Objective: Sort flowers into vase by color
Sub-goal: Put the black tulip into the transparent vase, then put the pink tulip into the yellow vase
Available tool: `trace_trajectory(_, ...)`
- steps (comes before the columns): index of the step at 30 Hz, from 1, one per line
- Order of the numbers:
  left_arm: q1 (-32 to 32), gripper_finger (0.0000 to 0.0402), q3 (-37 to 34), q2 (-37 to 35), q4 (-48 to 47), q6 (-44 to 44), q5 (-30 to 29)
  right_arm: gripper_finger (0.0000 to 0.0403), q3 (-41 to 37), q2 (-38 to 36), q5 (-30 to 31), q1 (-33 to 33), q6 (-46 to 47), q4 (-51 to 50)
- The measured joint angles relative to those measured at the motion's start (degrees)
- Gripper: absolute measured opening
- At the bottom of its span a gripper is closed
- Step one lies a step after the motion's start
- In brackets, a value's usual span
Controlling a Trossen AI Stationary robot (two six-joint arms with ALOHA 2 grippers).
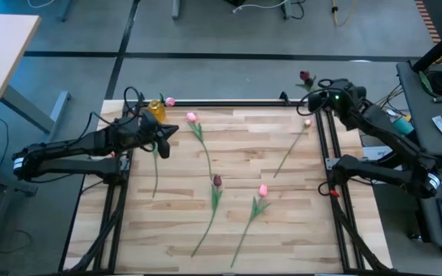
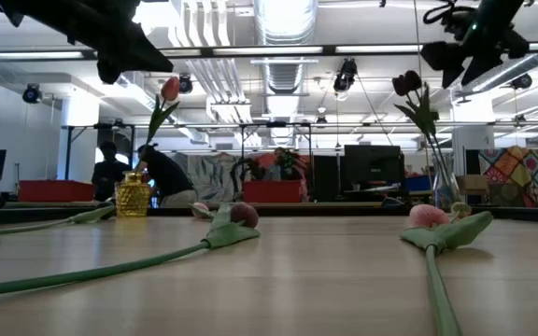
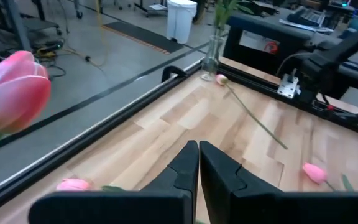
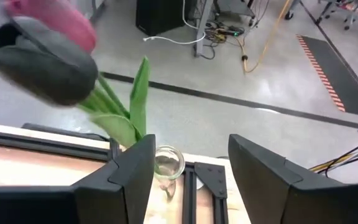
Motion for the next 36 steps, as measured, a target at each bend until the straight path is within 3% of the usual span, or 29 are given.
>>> trace_trajectory(6, 0.0, 0.0000, -0.1, 0.0, -2.0, -2.3, 1.5, 0.0196, 6.6, 0.1, -4.4, 0.0, 0.8, -7.9)
trace_trajectory(10, -0.1, 0.0000, -0.1, 0.0, -2.9, -4.3, 2.9, 0.0187, 11.3, 0.1, -13.0, 0.0, 4.5, -14.4)
trace_trajectory(13, -0.1, 0.0000, -1.1, 0.0, -2.1, -6.0, 3.1, 0.0165, 13.4, 0.0, -18.1, 1.2, 8.0, -18.6)
trace_trajectory(16, -0.1, 0.0000, -3.7, -0.2, 0.2, -6.4, 6.6, 0.0126, 13.6, -0.1, -19.4, 5.4, 11.9, -22.0)
trace_trajectory(24, -0.2, 0.0000, -10.3, -0.9, 9.8, -9.1, 13.3, 0.0016, 11.2, 2.1, -17.9, 25.8, 23.9, -22.5)
trace_trajectory(31, -0.2, 0.0000, -10.6, -1.3, 9.4, -7.6, 16.1, 0.0009, 9.6, 12.0, -9.7, 50.2, 43.0, -19.5)
trace_trajectory(36, -0.2, 0.0000, -10.6, -1.5, 8.9, -7.6, 17.0, 0.0011, 9.5, 21.2, -8.4, 63.6, 62.6, -18.7)
